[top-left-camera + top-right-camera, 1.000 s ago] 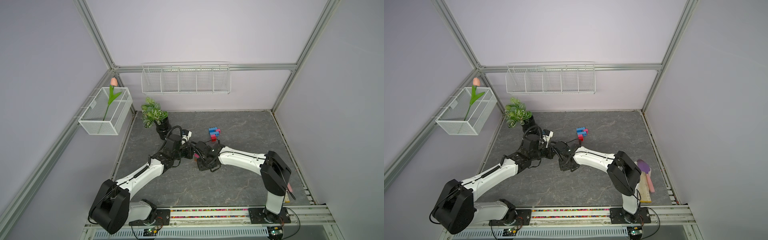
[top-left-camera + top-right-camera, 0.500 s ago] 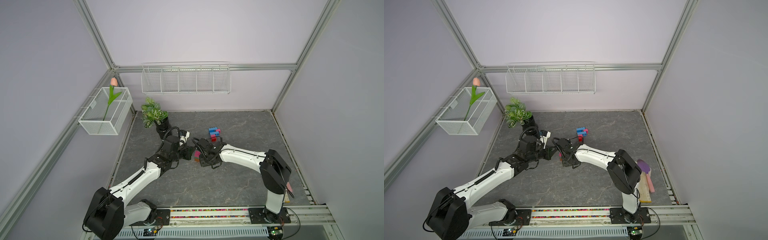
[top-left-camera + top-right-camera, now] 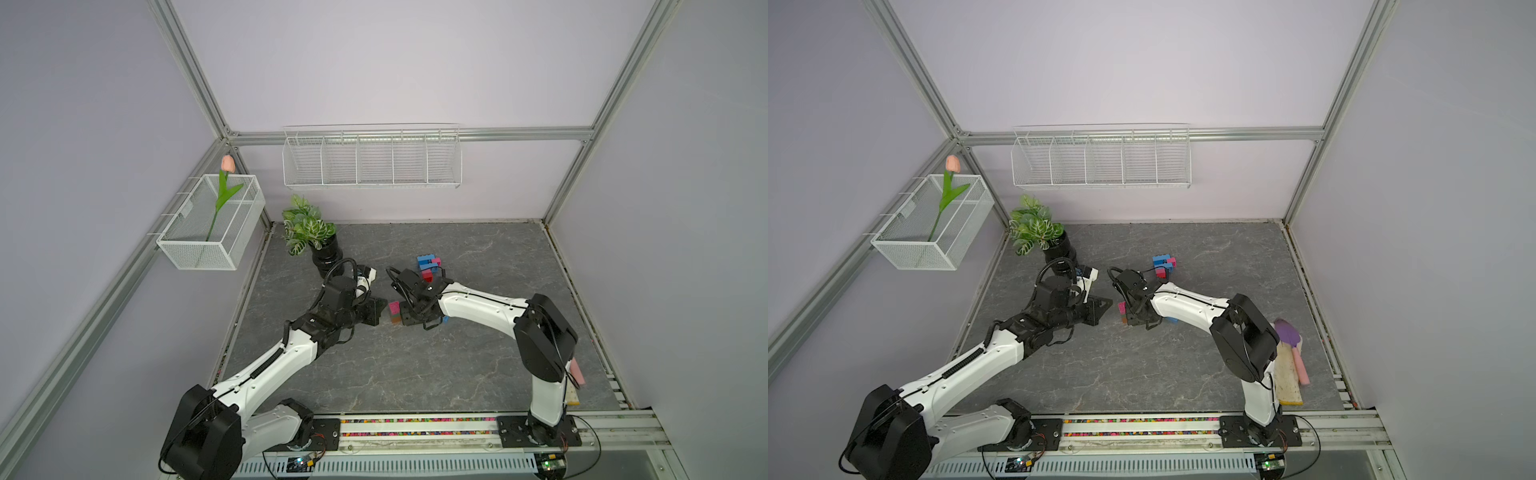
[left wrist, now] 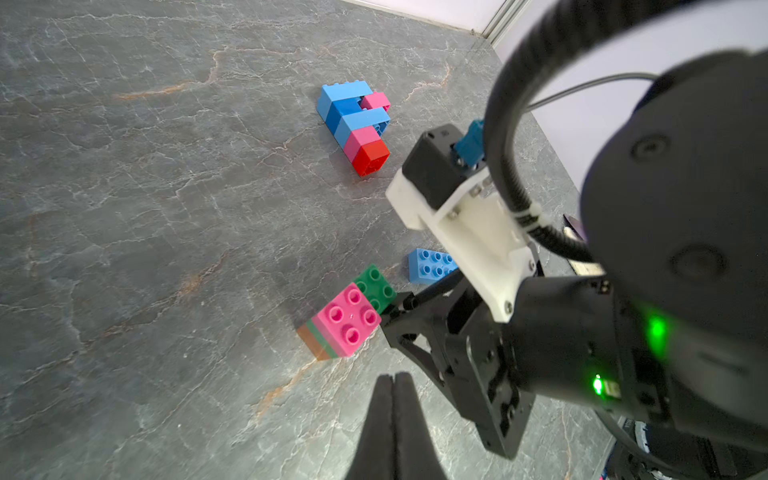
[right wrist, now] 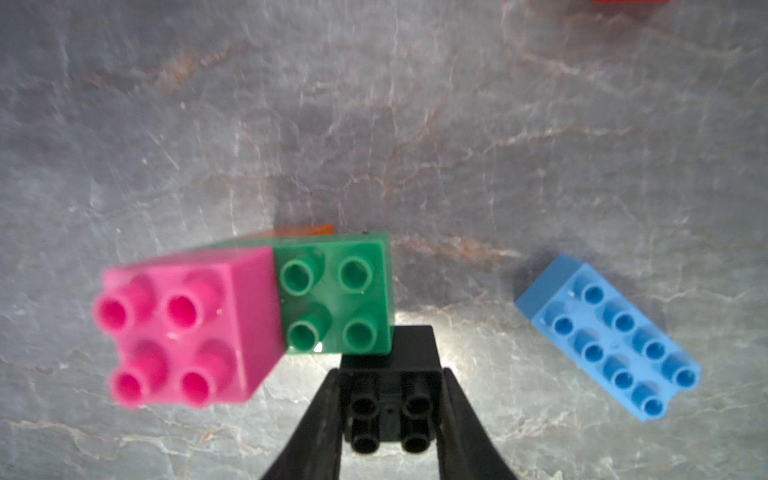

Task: Assemble the letter p with lego
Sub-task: Adjust the lego brick at the center of the board, then assemble the lego brick with the lego brick.

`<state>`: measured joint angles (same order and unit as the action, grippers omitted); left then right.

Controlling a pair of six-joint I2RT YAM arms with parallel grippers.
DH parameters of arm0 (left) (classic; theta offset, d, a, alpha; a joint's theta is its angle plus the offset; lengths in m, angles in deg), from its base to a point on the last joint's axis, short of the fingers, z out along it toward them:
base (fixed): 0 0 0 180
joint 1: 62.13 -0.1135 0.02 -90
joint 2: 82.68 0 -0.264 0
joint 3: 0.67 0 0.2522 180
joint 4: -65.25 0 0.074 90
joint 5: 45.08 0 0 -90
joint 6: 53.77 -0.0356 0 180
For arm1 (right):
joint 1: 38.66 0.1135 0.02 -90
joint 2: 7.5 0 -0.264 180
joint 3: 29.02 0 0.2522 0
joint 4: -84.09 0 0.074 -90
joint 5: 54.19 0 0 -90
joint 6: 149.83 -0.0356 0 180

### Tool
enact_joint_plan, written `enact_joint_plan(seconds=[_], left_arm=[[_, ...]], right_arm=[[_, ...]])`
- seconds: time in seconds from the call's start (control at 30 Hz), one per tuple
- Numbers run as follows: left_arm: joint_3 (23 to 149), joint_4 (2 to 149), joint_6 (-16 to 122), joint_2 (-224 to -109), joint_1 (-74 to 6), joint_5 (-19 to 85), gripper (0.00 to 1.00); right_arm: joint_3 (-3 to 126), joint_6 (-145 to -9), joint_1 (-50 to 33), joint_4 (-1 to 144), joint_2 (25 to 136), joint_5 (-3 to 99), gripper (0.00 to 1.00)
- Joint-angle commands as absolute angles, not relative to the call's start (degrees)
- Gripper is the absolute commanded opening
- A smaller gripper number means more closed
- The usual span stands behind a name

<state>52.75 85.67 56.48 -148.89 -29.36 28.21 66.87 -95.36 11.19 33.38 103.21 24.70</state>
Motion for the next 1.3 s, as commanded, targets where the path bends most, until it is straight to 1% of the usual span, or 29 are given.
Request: enact_joint_plan(seconds=[0.0, 0.23, 0.4, 0.57, 0.73, 0.97, 1.27], left_arm=[[51.42, 86.18, 55.83, -148.27, -29.09, 27.17, 0.00], [51.32, 84.29, 56.38, -151.48, -29.09, 24.81, 0.00], [51.59, 80.70, 58.58, -155.15, -29.06, 23.78, 0.00], [52.18, 77.64, 60.82, -157.95, -29.09, 24.83, 0.00], [53.42, 75.88, 62.16, -160.79, -29.08, 26.29, 0.00], [55.50, 73.54, 63.01, -165.18, -29.09, 27.61, 0.00], [57.00, 72.73, 63.13, -166.85, -29.09, 27.83, 0.00]], right_arm=[[68.97, -93.68, 10.23, 32.76, 104.80, 24.50, 0.19], [69.65, -90.25, 9.95, 30.31, 103.14, 25.53, 0.19], [73.59, -79.23, 8.79, 23.19, 101.66, 26.77, 0.19], [79.42, -67.52, 5.92, 15.95, 101.89, 30.68, 0.19], [84.88, -60.73, 3.68, 10.24, 104.07, 32.97, 0.19], [89.27, -58.43, 2.24, 9.37, 108.24, 35.32, 0.19], [92.94, -57.18, 1.95, 8.62, 112.13, 36.24, 0.19]])
